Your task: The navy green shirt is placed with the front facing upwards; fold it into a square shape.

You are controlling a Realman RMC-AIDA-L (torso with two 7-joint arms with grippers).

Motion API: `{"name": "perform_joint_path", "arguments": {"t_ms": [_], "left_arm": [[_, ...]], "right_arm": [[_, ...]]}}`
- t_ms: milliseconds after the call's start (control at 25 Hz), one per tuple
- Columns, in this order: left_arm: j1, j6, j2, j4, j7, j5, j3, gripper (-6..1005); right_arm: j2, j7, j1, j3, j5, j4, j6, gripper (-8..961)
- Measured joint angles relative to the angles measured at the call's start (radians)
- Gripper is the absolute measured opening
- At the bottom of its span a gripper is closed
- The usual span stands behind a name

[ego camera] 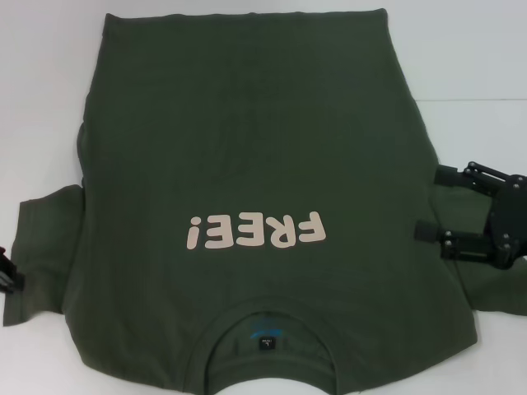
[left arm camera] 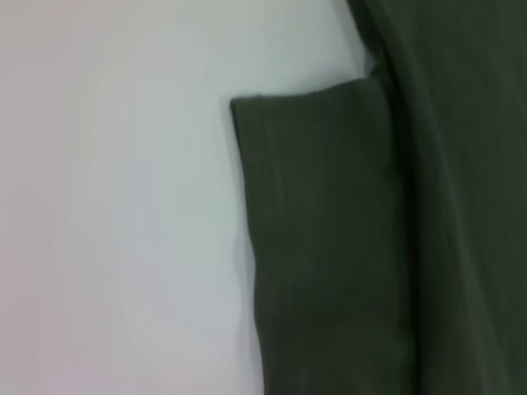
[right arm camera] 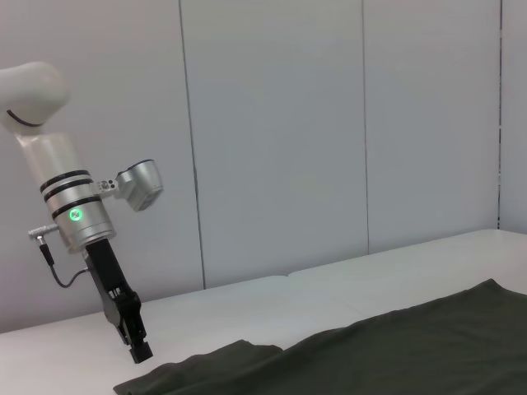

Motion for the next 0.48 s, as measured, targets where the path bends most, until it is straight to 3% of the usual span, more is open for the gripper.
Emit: {"name": "perform_joint_path", "arguments": {"t_ms": [480], "left_arm": [[0.000,0.020,-0.001,-0.010,-0.054,0.049,0.008,319]], "right_arm": [[0.002,-0.015,0.007,-0.002,-0.006,0.001,0.004,945]]}}
